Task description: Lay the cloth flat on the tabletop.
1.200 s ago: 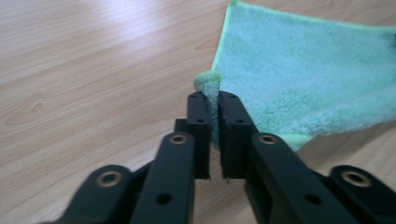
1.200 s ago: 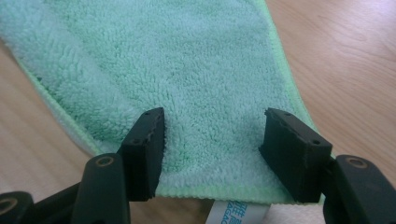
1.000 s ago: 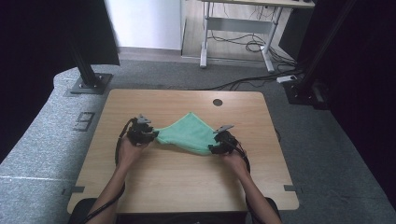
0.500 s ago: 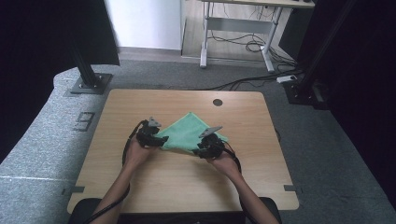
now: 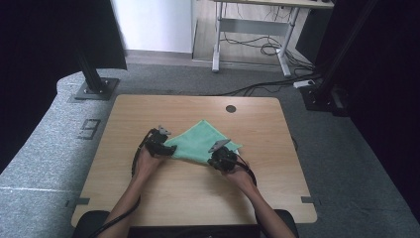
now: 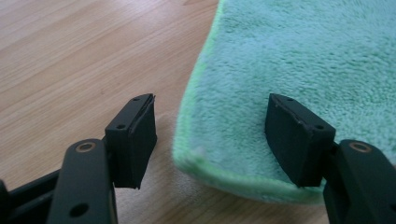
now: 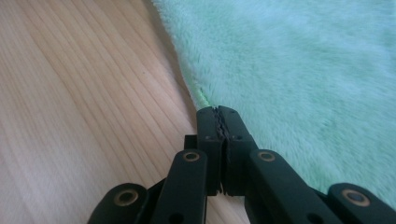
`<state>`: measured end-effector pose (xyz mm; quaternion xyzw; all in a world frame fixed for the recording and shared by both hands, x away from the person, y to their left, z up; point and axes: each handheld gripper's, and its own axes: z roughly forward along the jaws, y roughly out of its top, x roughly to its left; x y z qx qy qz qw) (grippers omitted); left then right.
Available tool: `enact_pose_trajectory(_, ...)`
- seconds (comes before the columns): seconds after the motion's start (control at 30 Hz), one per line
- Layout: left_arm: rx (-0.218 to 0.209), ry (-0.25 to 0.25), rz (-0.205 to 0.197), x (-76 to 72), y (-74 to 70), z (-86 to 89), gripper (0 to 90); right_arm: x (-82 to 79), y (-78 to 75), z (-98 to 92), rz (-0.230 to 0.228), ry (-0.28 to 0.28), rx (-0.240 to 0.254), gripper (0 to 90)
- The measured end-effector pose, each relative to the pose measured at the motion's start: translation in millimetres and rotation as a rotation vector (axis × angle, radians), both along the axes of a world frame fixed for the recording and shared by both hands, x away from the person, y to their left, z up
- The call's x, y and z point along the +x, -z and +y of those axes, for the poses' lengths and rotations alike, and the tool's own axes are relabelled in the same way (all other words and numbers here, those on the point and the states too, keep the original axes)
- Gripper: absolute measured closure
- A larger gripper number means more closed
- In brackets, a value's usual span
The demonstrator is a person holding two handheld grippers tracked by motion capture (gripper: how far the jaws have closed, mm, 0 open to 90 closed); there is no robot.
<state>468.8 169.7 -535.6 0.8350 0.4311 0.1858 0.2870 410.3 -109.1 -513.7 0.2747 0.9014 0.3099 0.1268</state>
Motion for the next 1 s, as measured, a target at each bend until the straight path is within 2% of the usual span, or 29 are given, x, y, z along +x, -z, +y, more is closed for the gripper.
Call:
enact_pose_trajectory(0.13,-0.011,-0.011,0.006,0.6,0.4,1.1,34.0,2.2,-5.1,-16.2,-0.012,0.031,-0.014,86.8)
enact_pose_trajectory(0.23,-0.018,-0.014,0.008,0.8,0.7,1.6,33.6,7.7,-2.8,-31.6,0.014,0.068,0.005,86.7)
enact_pose_trajectory(0.3,-0.021,-0.018,0.008,0.9,0.9,1.7,33.5,10.2,-1.2,-38.0,0.023,0.085,0.01,83.5)
enact_pose_trajectory(0.37,-0.008,-0.032,0.004,0.7,0.2,2.1,33.6,12.5,0.5,-42.7,0.008,0.122,-0.04,77.0)
enact_pose_trajectory(0.43,0.001,-0.031,0.003,0.5,-0.5,2.3,33.6,13.8,1.0,-46.3,0.008,0.132,-0.038,74.7)
enact_pose_trajectory(0.47,0.011,-0.026,-0.005,0.2,-1.6,2.6,33.5,14.4,0.0,-50.1,0.023,0.141,-0.003,74.0)
enact_pose_trajectory(0.5,-0.012,-0.014,-0.028,-1.6,-4.4,3.0,32.6,13.2,-4.6,-52.7,0.029,0.146,0.044,72.7)
enact_pose_trajectory(0.57,-0.046,-0.003,-0.026,-2.4,-7.7,2.0,32.5,10.5,-9.3,-47.8,0.033,0.12,0.077,71.1)
enact_pose_trajectory(0.73,-0.043,0.028,-0.026,-4.5,-10.8,-4.6,31.8,7.0,-10.6,-13.6,0.059,0.011,0.132,68.9)
enact_pose_trajectory(0.87,-0.043,0.024,0.002,-1.8,-4.9,-2.9,30.8,7.8,-1.8,17.6,0.078,-0.051,0.113,65.4)
enact_pose_trajectory(0.9,-0.043,0.024,0.002,-1.8,-4.9,-2.9,30.8,7.8,-1.8,17.6,0.078,-0.051,0.113,65.4)
enact_pose_trajectory(0.97,-0.033,0.011,0.019,-0.1,1.0,0.3,30.9,13.2,8.1,31.9,0.078,-0.046,0.077,64.7)
enact_pose_trajectory(1.0,-0.043,0.012,0.02,0.0,2.1,1.4,30.5,15.0,11.5,35.0,0.078,-0.035,0.067,66.9)
